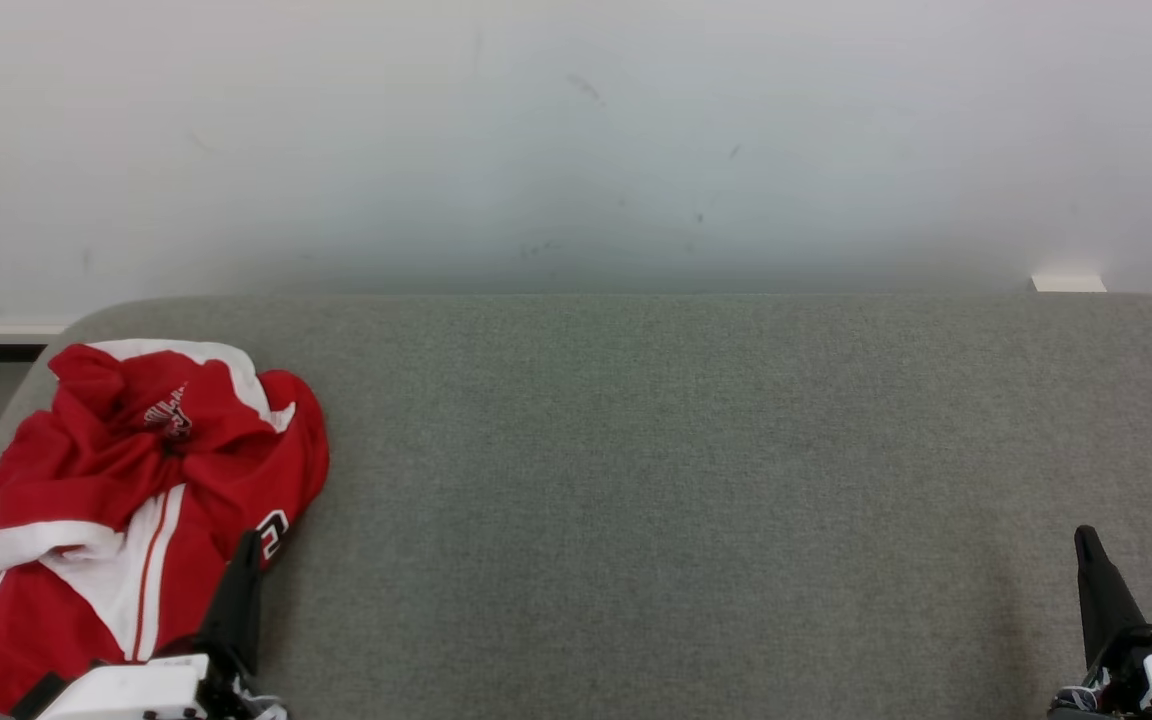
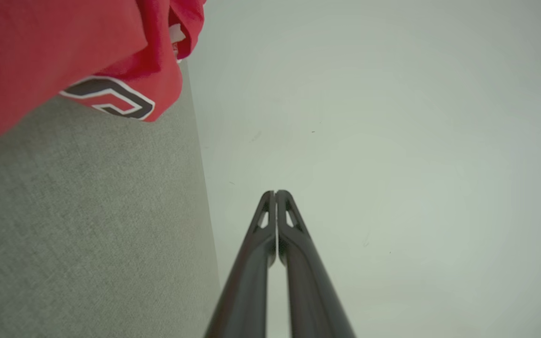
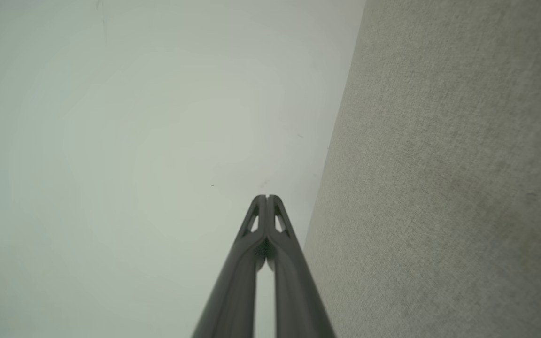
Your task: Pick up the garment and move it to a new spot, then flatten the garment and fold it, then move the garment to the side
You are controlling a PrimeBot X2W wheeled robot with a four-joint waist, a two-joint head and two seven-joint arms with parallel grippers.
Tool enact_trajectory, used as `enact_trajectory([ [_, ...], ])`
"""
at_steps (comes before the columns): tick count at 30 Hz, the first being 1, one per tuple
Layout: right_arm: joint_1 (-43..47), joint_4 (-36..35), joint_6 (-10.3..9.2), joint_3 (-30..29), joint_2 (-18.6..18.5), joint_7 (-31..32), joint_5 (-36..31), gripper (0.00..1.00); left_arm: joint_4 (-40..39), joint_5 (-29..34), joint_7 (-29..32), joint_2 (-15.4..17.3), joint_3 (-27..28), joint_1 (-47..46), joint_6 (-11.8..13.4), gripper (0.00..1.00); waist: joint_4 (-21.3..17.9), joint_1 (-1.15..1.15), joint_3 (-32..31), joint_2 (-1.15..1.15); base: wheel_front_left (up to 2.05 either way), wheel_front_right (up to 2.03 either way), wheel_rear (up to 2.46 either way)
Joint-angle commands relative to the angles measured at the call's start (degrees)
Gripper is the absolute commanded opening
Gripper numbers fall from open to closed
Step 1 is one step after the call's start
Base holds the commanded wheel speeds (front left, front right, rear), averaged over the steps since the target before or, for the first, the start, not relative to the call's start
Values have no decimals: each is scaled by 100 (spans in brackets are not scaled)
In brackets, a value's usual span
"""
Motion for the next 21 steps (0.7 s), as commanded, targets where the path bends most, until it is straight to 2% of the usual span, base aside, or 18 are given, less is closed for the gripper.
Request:
enact_trajectory([
  [1, -38, -26, -13, -21, -6, 24, 1, 0, -21, -71, 24, 38, 9, -20, -31, 0, 0, 0, 0, 0, 0, 0, 0],
  [21, -38, -26, -13, -21, -7, 24, 1, 0, -21, -71, 24, 38, 9, -20, -31, 0, 0, 0, 0, 0, 0, 0, 0],
])
